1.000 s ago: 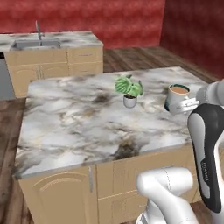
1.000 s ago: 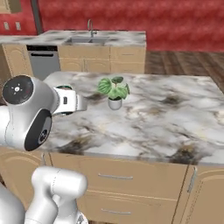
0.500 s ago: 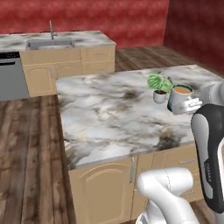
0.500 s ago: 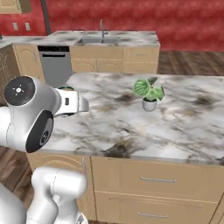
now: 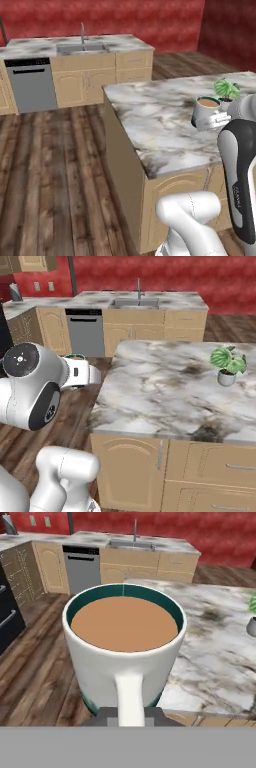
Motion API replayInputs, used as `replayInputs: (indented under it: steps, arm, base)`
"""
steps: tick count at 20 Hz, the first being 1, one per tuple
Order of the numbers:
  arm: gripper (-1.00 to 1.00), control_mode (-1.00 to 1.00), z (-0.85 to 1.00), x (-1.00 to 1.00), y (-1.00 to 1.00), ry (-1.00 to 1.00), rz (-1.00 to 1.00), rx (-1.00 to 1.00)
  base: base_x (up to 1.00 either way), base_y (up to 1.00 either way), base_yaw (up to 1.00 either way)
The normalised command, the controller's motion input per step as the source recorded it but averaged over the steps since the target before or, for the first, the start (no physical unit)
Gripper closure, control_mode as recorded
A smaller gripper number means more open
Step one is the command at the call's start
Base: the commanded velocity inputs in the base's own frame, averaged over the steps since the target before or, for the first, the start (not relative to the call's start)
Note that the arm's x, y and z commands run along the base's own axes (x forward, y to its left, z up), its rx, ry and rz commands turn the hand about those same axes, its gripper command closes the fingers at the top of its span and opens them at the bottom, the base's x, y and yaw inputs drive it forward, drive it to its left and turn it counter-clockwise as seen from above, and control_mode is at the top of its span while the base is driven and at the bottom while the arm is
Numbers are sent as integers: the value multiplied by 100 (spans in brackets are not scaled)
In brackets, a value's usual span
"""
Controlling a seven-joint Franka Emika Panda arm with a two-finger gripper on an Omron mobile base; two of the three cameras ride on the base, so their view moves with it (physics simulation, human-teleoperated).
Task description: Pick the cup of tea, navigate to the dining table, and place it on the saucer.
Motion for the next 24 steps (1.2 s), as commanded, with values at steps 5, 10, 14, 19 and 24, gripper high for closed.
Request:
replayInputs:
  steps: [5, 10, 14, 19, 24]
  arm:
    - [100, 100, 0, 0, 0, 0, 0, 0]
    - [100, 100, 0, 0, 0, 0, 0, 0]
    - [100, 100, 0, 0, 0, 0, 0, 0]
    - [100, 100, 0, 0, 0, 0, 0, 0]
    - [100, 100, 0, 0, 0, 0, 0, 0]
  base:
    - [0, 100, -5]
    - [71, 100, -21]
    - [99, 100, -36]
    - [100, 100, -34]
    - [100, 99, -20]
